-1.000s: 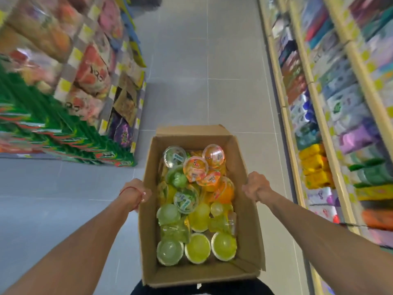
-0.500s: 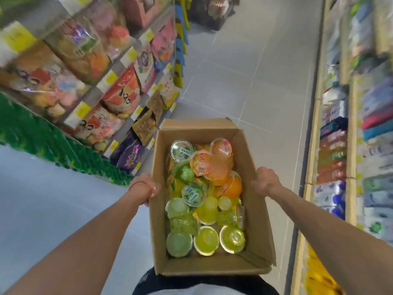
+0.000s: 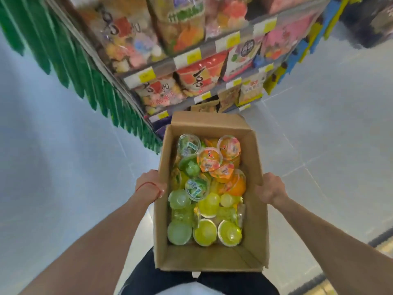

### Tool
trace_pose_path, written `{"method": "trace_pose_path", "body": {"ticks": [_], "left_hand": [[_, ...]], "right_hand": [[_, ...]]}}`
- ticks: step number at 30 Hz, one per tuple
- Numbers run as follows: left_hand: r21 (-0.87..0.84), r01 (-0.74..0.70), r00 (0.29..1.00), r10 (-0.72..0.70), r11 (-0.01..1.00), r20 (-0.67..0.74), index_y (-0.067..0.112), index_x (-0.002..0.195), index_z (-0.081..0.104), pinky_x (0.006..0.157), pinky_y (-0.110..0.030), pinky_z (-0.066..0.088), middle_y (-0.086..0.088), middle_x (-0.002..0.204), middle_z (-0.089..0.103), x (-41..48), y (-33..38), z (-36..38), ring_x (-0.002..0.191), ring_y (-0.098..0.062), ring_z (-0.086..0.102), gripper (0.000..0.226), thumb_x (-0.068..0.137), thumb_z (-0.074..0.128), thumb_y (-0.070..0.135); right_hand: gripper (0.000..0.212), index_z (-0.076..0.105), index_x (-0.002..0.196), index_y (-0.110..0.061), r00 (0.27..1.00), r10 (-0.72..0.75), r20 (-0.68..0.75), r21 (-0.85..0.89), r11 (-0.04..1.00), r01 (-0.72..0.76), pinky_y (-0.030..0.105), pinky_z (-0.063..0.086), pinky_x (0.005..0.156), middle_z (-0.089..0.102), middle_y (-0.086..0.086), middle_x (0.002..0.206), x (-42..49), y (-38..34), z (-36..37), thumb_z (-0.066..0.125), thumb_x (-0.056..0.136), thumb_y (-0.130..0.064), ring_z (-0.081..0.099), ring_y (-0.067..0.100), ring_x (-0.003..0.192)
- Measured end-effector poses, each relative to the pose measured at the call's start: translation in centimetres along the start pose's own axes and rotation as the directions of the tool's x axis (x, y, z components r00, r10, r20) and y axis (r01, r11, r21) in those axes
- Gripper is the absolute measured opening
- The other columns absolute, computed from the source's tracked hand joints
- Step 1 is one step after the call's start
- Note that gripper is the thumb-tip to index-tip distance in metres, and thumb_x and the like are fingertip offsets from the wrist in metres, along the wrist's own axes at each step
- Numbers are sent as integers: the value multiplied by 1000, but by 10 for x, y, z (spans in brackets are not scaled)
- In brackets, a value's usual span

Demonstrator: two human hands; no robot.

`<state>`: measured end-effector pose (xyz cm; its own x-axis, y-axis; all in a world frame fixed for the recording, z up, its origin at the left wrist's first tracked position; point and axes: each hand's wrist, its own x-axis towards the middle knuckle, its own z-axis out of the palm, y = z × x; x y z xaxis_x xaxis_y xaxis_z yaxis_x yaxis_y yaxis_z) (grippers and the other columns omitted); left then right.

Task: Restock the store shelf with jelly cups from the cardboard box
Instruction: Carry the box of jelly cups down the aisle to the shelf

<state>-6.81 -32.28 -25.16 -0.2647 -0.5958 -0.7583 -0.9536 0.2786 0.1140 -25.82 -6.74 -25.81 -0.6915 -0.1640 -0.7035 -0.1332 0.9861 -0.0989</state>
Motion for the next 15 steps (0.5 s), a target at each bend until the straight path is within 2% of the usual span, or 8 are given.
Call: {"method": "trace_pose_path", "body": {"ticks": [3,5,8,12,15], "left_hand": [[-114,135,991,-135,984,4,14,65,60,46,-21,42,-1,51,59,0,-12,24,50,-17,58,19,72,54,-3],[-175,189,982,-191,966,8,12,64,59,46,-21,42,-1,48,58,5,-21,47,50,-18,60,19,73,52,-3],[-211,244,970,-239,947,50,13,74,56,60,-28,52,-1,54,57,18,-33,83,63,-24,64,20,77,51,-7],[-242,307,952,-294,920,88,10,85,62,60,-30,51,-4,61,63,48,-57,131,60,-25,65,16,81,54,-3],[-226,327,945,-310,918,109,12,79,58,59,-27,48,-2,55,61,79,-72,164,47,-19,59,15,84,52,-1]], "right_hand": [[27,63,112,4,998,-55,26,-85,995,57,40,50,90,65,24,117,28,-16,-5,56,92,-13,61,43,114],[26,64,111,3,995,-86,43,-130,987,91,41,51,89,65,24,115,46,-23,-1,56,91,-11,62,43,112],[24,67,105,1,989,-126,79,-211,967,140,38,52,83,67,22,110,75,-27,21,56,89,-13,64,41,106],[20,68,99,-2,984,-123,133,-230,961,151,38,52,79,66,20,101,108,-24,66,57,87,-11,65,42,102],[8,61,90,-6,982,-122,145,-249,956,155,40,51,81,64,22,101,138,-19,107,55,86,-9,63,44,102]]}}
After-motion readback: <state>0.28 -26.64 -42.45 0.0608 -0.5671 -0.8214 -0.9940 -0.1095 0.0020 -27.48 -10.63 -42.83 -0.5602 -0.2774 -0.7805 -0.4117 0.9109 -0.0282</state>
